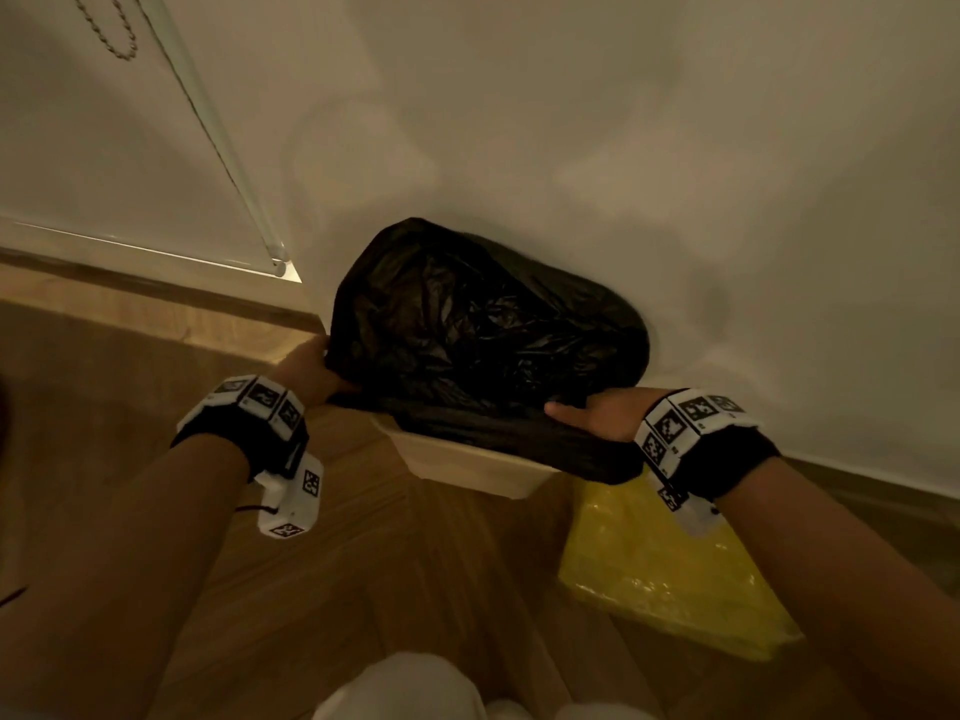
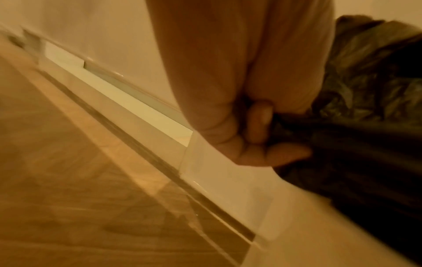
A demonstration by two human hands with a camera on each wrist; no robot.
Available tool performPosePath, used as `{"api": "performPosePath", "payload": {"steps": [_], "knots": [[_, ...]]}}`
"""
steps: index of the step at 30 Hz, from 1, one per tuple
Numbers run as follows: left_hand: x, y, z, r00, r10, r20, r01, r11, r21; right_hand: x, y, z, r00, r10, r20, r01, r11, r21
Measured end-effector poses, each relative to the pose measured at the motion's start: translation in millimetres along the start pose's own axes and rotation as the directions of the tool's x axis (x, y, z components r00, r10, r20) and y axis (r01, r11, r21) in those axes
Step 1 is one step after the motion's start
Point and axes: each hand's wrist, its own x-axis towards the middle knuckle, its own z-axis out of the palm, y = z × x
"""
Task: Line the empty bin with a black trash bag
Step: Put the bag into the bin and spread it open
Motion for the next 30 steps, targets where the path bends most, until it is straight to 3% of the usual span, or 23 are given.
{"api": "performPosePath", "payload": {"steps": [2, 6, 9, 12, 15, 17, 20, 21, 23, 25, 27, 30], "knots": [[4.4, -9.4, 1.0, 0.999, -0.027, -0.037, 0.025, 0.997, -0.069, 3.7, 4.0, 5.4, 1.0, -0.018, 0.018, 0.019, 0.996, -0.087], [-0.3, -5.4, 13.1, 0.998, -0.021, -0.052, 0.021, 1.0, -0.011, 11.0, 1.9, 11.5, 0.999, 0.019, 0.026, -0.012, 0.97, -0.245], [-8.3, 4.6, 18.4, 0.997, 0.036, -0.063, -0.036, 0.999, -0.001, 19.7, 3.1, 15.0, 0.995, 0.027, -0.093, -0.052, 0.958, -0.282], [-12.3, 9.5, 16.6, 0.999, 0.035, 0.005, -0.035, 0.999, -0.026, 23.1, 7.0, 16.7, 0.982, 0.045, -0.183, -0.071, 0.988, -0.138], [-21.5, 18.0, 19.4, 0.991, 0.049, 0.128, -0.046, 0.999, -0.029, 25.1, 12.3, 20.3, 0.991, 0.067, -0.115, -0.059, 0.996, 0.068], [-26.3, 18.0, 20.7, 0.987, 0.085, 0.134, -0.076, 0.995, -0.071, 28.4, 18.0, 23.8, 0.993, 0.05, -0.104, -0.038, 0.993, 0.113], [-23.9, 12.4, 19.1, 0.988, 0.012, 0.157, 0.039, 0.948, -0.317, 25.9, 22.4, 22.0, 0.994, -0.005, -0.107, 0.023, 0.986, 0.163], [-25.2, 13.5, 17.0, 0.983, -0.048, 0.177, 0.118, 0.901, -0.417, 22.9, 22.5, 17.4, 0.998, -0.006, -0.07, 0.022, 0.975, 0.219], [-28.3, 18.6, 15.2, 0.983, -0.056, 0.177, 0.138, 0.857, -0.497, 16.6, 18.2, 8.0, 0.998, 0.049, -0.05, -0.028, 0.936, 0.351], [-30.9, 21.6, 18.7, 0.99, -0.016, 0.14, 0.069, 0.922, -0.38, 15.5, 15.8, 5.4, 0.984, 0.07, -0.162, -0.02, 0.957, 0.288], [-34.1, 21.7, 21.4, 0.995, 0.04, 0.086, -0.021, 0.976, -0.215, 17.6, 13.7, 10.5, 0.958, 0.056, -0.281, -0.03, 0.995, 0.094], [-36.8, 20.4, 21.7, 0.994, 0.056, 0.089, -0.038, 0.982, -0.186, 20.2, 11.3, 17.9, 0.935, 0.075, -0.346, -0.071, 0.997, 0.024]]}}
